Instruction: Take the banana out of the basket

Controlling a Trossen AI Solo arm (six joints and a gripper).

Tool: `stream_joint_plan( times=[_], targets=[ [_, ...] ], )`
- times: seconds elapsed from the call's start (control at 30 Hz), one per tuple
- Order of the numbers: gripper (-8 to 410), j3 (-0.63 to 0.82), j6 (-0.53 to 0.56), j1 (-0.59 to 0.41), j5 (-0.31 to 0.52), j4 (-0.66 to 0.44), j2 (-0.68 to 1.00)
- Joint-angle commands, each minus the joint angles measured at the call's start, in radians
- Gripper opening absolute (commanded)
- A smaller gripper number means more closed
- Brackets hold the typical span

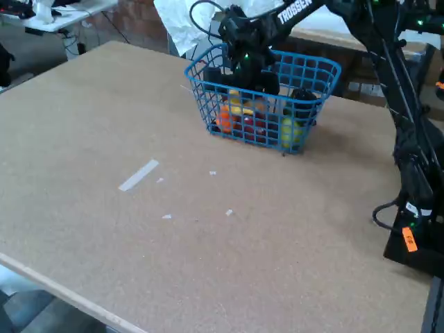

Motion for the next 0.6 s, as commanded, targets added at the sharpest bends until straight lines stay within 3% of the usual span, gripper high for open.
stream_joint_plan(
  times=[0.0, 0.3, 0.57],
  targets=[
    [154, 0.0, 0.0, 0.0, 0.007, 0.008, 0.0],
    [56, 0.0, 0.001, 0.0, 0.007, 0.006, -0.002],
    [8, 0.0, 0.001, 0.005, 0.008, 0.0, -0.039]
  ],
)
